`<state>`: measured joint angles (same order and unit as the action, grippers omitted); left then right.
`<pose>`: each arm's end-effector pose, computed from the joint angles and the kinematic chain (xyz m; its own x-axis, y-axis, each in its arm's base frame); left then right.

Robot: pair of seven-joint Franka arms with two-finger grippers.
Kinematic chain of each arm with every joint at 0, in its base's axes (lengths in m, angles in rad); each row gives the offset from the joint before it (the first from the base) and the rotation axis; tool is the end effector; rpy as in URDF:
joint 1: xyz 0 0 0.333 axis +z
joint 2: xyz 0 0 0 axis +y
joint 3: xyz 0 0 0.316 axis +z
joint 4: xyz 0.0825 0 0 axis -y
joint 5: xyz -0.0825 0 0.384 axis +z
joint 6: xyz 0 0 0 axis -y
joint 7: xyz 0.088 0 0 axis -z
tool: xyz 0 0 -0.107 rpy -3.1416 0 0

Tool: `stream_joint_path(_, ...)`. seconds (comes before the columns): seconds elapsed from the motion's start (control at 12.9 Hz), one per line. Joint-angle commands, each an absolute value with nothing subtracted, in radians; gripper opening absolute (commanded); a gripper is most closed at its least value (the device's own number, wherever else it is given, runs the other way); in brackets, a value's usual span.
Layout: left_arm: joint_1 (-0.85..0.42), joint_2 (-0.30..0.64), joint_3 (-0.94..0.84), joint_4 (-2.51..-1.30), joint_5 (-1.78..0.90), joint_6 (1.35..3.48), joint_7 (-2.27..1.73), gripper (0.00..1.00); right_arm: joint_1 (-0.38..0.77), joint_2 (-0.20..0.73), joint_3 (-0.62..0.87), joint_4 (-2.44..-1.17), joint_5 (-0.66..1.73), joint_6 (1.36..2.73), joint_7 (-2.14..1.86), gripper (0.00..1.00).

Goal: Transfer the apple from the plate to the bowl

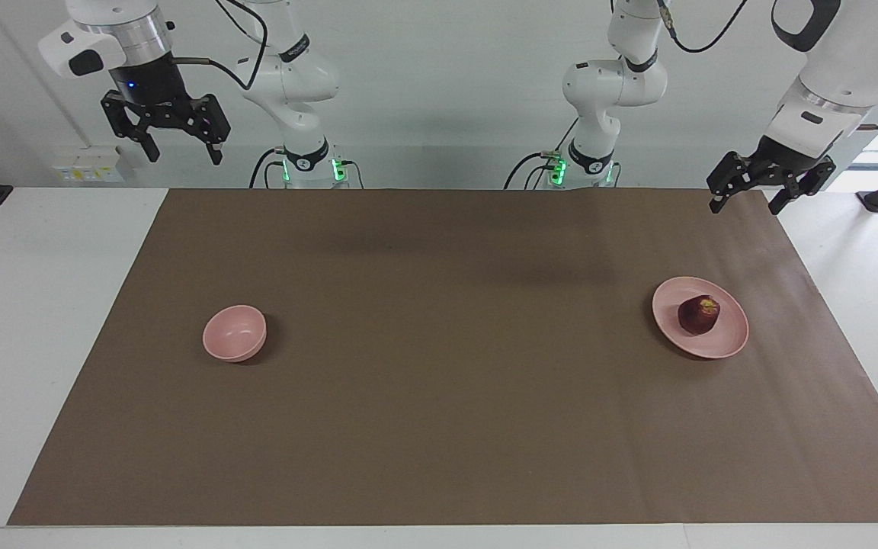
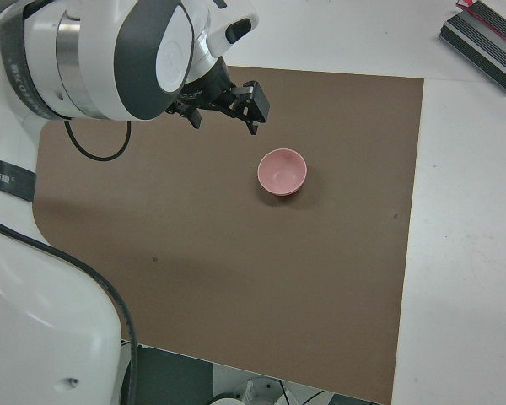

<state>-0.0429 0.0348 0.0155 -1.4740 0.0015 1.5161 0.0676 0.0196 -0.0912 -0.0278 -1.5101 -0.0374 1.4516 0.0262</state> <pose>0.5602 -0.0154 0.6457 0.9955 -0.0948 0.0071 -0.0948 -0.9955 -0.0025 0.5119 -0.0094 0.6908 0.9987 -0.0388 0.0336 -0.0399 -0.9986 0.0336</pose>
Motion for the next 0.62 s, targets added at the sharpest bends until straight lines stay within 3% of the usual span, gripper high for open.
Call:
stream_joint_path(0.0, -0.044, 0.02, 0.017, -1.48, -0.008, 1.493, 0.083, 1.0, 0.012, -0.104, -0.025, -1.52, -0.028, 1.443, 0.041, 1.0)
stream_joint_path(0.54, -0.051, 0.018, 0.011, -1.482, -0.008, 1.499, 0.069, 1.0, 0.012, -0.104, -0.025, -1.52, -0.028, 1.443, 0.041, 1.0)
